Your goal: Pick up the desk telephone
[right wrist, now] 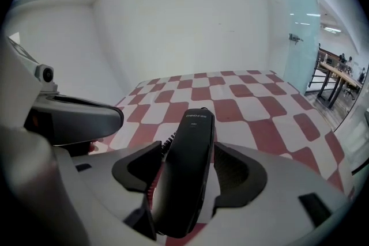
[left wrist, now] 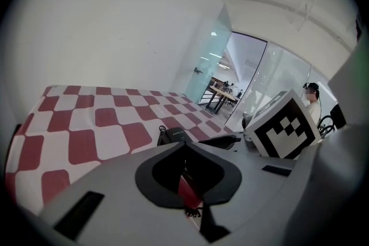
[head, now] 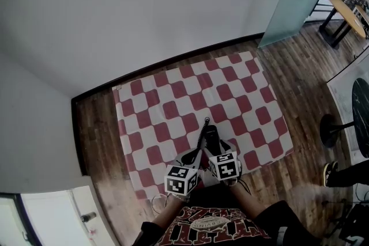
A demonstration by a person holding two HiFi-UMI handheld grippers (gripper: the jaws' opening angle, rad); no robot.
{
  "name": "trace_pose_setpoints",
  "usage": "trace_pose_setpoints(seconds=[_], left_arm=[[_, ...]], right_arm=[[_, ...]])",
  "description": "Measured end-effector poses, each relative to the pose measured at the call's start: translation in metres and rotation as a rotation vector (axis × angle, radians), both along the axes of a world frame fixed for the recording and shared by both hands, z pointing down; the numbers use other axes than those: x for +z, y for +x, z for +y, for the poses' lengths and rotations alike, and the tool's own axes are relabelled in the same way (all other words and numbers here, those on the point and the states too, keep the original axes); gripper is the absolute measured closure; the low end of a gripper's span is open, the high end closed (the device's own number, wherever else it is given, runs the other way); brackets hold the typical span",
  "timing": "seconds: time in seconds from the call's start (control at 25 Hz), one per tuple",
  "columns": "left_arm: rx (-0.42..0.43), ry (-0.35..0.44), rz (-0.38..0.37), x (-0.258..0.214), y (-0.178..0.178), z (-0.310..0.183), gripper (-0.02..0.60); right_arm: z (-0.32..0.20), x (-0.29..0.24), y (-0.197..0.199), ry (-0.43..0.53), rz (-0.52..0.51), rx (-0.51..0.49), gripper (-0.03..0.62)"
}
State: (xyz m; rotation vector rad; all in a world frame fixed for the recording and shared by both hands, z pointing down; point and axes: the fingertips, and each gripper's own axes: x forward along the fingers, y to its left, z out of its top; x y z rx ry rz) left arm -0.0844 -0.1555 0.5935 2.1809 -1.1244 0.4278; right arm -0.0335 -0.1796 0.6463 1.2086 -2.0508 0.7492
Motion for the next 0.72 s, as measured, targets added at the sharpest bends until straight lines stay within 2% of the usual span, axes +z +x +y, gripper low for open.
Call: trace_pose_setpoints(seconds=[0.32, 0.52, 0.72], left_arm=[[-0.006, -0.015, 0.004, 0.003, -0.002, 0.0, 0.572], [-0.01, -0.016, 0.007, 0.004, -0.003, 0.0, 0.572], [-0.017, -0.023, 0.007, 0.005, -0.005, 0.0, 0.572]], right_arm=[[-0.005, 0.015, 0.001, -0.041, 0.014, 0.029, 0.286], [-0.007, 0.026, -0.002, -0.091, -0.009, 0.042, 0.284], [-0.007, 0.036, -0.006, -0.114, 0.011, 0.029, 0.284]])
